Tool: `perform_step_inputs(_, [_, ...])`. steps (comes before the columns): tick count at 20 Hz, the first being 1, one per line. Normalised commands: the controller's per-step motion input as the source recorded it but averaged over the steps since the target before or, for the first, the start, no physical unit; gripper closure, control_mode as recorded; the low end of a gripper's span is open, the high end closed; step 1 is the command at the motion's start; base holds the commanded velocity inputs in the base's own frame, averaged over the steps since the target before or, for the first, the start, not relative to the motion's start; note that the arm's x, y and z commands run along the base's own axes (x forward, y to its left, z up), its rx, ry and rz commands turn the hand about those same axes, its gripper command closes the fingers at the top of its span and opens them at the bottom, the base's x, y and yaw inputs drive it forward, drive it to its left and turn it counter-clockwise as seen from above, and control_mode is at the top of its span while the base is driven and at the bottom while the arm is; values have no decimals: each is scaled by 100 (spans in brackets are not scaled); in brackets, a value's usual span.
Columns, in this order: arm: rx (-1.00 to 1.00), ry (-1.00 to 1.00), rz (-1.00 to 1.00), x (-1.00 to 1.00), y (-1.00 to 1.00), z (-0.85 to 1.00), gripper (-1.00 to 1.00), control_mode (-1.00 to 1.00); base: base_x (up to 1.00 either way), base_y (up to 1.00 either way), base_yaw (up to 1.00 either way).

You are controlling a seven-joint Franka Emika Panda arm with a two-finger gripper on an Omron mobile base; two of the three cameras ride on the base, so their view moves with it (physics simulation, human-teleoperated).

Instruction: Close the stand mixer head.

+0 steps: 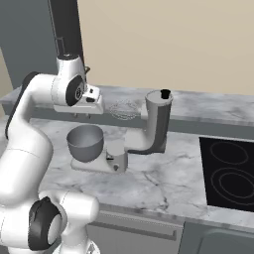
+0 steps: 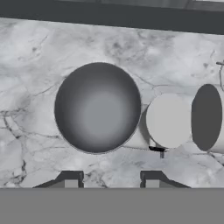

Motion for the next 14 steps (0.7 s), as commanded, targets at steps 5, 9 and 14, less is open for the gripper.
perform_step_inputs(5, [0,-5,2,-7,-28,5,-100,-100,0,0,0])
perform_step_inputs(9, [0,-16,3,-57,-85,25,-100,-100,0,0,0])
perform_step_inputs(14, [0,-14,7,-47,-100,25,-100,-100,0,0,0])
